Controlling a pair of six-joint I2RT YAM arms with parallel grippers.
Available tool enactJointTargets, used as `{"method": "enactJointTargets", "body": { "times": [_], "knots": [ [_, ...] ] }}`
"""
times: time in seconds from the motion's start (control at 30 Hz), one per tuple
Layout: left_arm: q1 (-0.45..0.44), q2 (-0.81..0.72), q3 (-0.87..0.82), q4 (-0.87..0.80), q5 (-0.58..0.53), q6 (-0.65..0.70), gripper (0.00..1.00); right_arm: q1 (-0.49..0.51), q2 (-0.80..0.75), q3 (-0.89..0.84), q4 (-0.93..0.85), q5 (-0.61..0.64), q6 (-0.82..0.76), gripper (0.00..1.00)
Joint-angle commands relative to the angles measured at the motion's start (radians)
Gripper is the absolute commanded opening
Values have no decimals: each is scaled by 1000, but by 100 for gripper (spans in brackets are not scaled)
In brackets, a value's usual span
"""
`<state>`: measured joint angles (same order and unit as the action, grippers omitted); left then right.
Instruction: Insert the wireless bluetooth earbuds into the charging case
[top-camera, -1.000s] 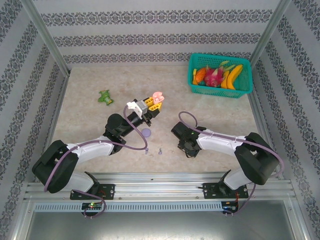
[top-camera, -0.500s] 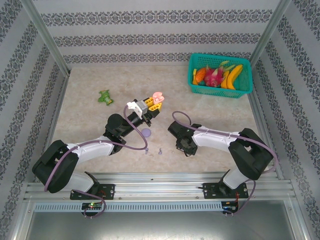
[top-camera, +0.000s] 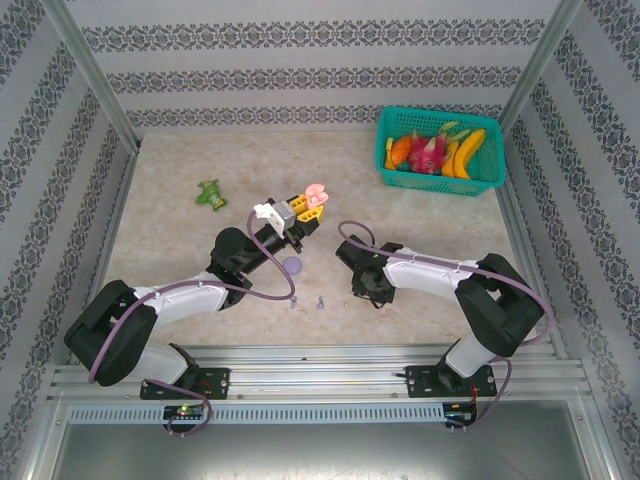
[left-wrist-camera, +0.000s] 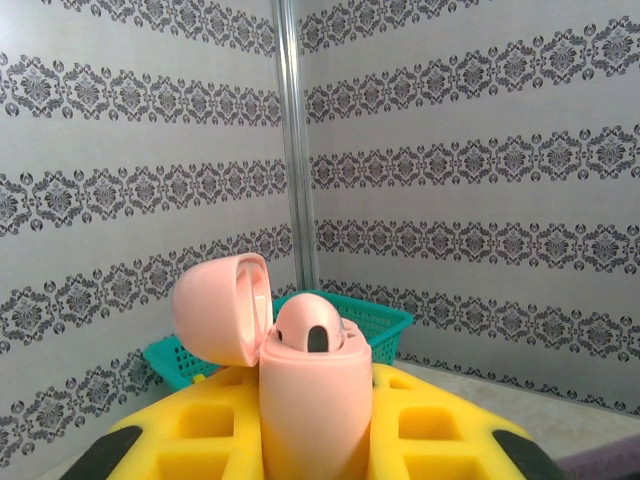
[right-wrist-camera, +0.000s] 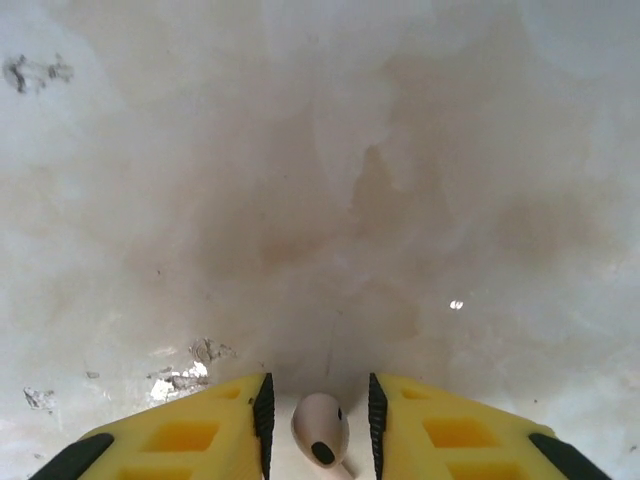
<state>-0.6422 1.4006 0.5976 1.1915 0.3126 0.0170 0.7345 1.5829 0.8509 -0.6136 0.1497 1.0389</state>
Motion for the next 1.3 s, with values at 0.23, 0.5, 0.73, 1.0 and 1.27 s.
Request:
{"method": "enactJointTargets", "body": {
  "times": [0.23, 0.5, 0.73, 1.0, 1.27],
  "knots": [
    [-7, 6, 3, 51, 13, -22, 0, -47, -119, -46, -12, 16, -33, 37],
    [-7, 15, 6, 59, 14, -32, 0, -44, -161, -74, 46, -55, -61, 40],
    [-7, 13, 9, 57, 13, -34, 0, -18, -98, -46, 45, -72, -92, 43],
    [-8, 6, 6, 48, 13, -33, 0, -29, -81, -67, 40, -61, -99, 42],
    [-6, 5, 6, 48, 13, -34, 0, -84, -122, -105, 7, -38, -114, 41]
  ]
}}
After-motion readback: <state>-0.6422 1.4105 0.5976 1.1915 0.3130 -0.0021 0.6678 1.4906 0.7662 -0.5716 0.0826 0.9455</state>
